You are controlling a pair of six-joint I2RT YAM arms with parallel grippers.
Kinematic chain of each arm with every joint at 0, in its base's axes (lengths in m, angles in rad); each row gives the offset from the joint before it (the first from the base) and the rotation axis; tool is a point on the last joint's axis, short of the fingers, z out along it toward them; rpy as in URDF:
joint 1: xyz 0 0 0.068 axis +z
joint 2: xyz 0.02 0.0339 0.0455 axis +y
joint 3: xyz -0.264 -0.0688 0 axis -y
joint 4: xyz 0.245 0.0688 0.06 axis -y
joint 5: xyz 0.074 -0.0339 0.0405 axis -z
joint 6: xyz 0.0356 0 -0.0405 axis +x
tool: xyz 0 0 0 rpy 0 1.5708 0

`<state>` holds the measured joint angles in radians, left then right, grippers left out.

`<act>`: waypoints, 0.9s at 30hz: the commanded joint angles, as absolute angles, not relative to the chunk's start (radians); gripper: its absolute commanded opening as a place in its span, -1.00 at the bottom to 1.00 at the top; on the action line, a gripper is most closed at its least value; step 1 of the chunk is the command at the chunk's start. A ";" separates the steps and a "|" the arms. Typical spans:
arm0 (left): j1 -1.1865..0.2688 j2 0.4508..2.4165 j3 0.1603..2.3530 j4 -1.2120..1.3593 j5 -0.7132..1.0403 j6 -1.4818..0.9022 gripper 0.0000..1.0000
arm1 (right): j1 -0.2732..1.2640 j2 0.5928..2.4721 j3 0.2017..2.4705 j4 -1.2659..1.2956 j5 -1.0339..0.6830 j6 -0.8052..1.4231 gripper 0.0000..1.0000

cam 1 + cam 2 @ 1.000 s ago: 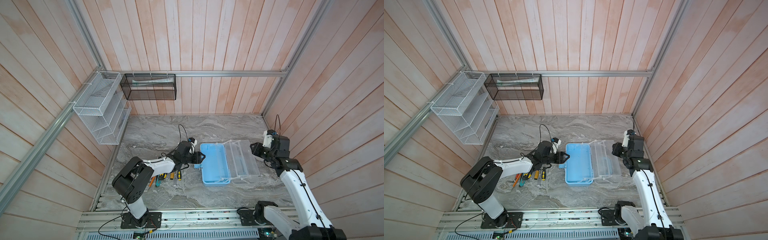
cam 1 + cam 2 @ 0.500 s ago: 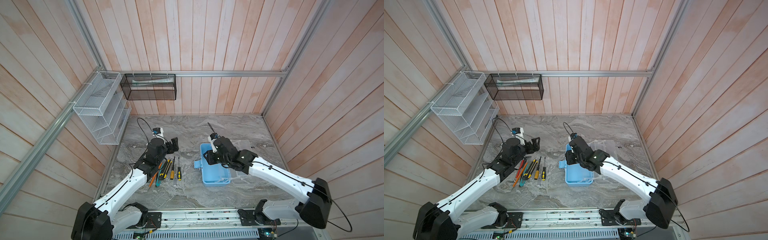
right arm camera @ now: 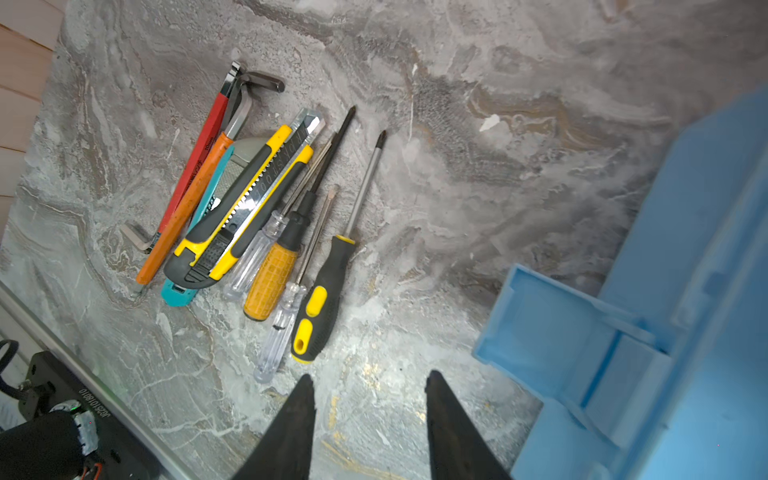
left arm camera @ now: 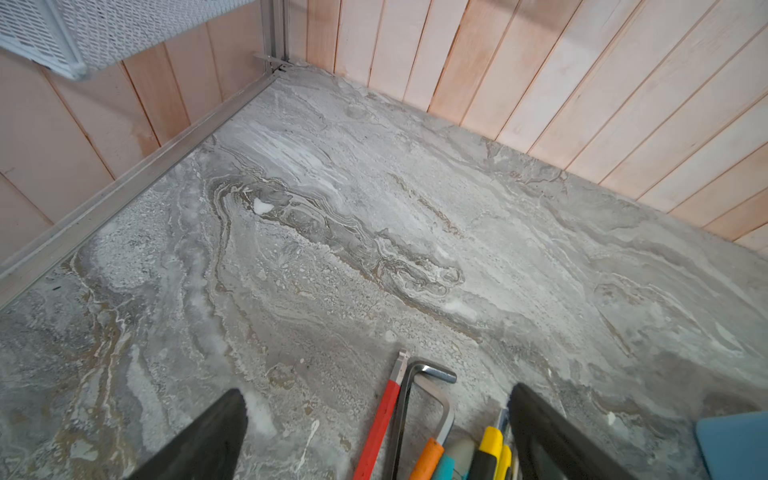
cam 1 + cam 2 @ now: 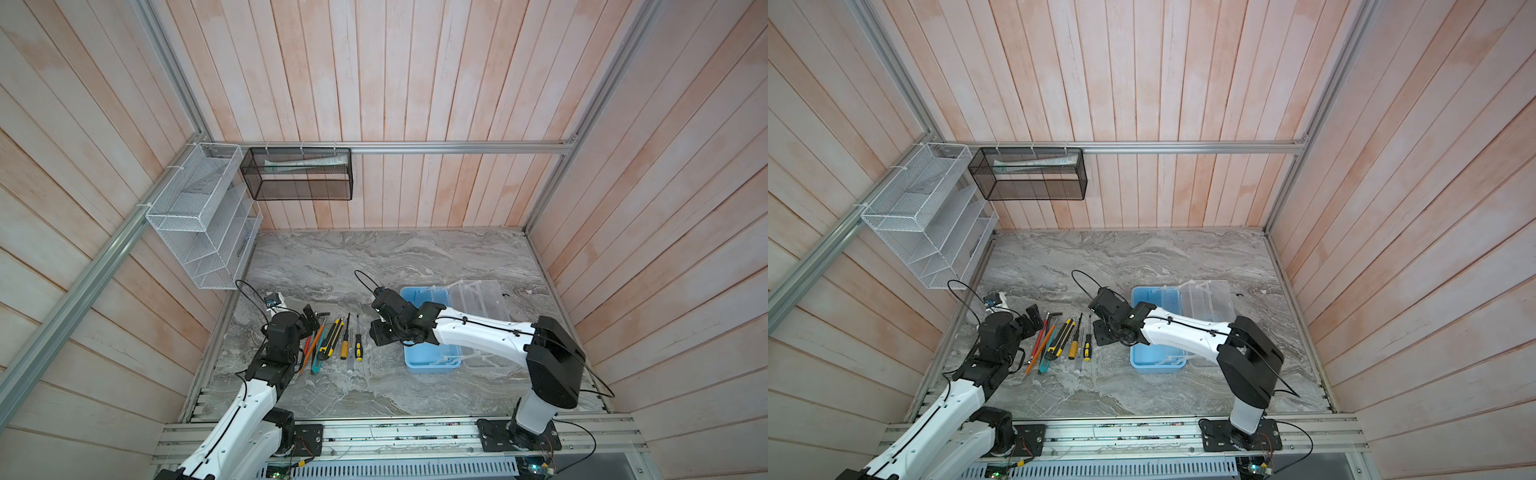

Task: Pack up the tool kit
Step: 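Move the right gripper over the tools beside the box while the left withdraws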

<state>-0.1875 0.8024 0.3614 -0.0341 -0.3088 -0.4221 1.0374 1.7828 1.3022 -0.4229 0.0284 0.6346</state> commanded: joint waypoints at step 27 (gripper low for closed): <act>-0.114 0.797 0.338 0.002 -0.185 -0.413 0.99 | 1.080 2.199 1.793 -0.831 0.030 0.593 -0.14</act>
